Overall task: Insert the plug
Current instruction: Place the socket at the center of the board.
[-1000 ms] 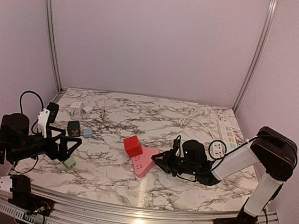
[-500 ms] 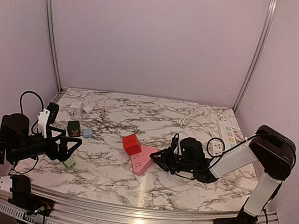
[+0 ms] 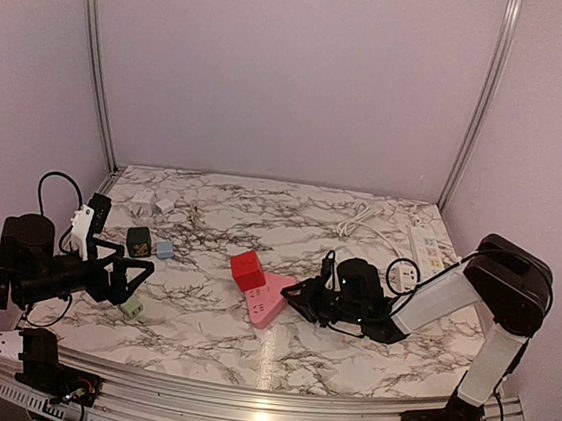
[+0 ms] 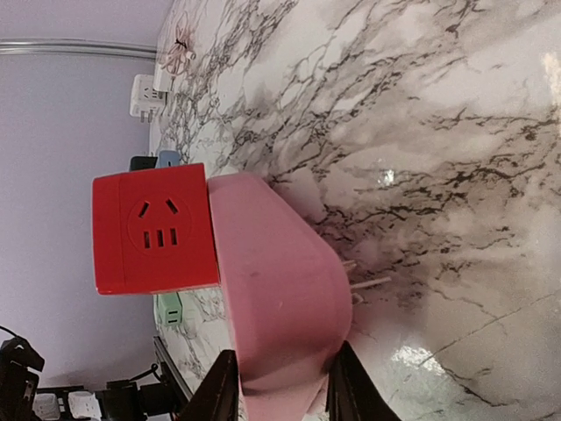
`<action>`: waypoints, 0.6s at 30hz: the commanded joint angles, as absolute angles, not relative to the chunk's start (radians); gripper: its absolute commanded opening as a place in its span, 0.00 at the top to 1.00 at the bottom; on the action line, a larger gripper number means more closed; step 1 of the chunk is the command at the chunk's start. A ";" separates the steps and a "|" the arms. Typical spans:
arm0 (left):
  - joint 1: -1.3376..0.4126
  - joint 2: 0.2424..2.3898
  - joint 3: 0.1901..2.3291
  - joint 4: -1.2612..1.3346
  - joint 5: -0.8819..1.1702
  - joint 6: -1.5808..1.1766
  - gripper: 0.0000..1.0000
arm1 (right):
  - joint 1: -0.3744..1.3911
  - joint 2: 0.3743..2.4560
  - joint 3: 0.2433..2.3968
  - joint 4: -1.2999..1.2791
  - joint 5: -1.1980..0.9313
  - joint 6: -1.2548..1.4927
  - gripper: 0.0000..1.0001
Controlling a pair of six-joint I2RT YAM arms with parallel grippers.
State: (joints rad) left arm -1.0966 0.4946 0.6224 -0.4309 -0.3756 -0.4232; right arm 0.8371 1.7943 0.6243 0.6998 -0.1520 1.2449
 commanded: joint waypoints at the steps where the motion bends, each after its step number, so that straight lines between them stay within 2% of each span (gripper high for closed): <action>1: -1.105 0.483 0.609 -0.424 -0.390 -0.424 0.01 | 0.826 1.813 0.645 0.689 -0.150 1.233 0.69; 9: -1.106 0.494 0.608 -0.424 -0.391 -0.425 0.01 | 0.825 1.789 0.708 0.534 -0.179 1.166 0.46; 13: -1.108 0.491 0.607 -0.426 -0.399 -0.425 0.01 | 0.826 1.730 0.743 0.364 -0.138 1.123 0.35; 18: -1.111 0.492 0.607 -0.425 -0.410 -0.426 0.01 | 0.825 1.621 0.813 0.085 -0.051 1.036 0.30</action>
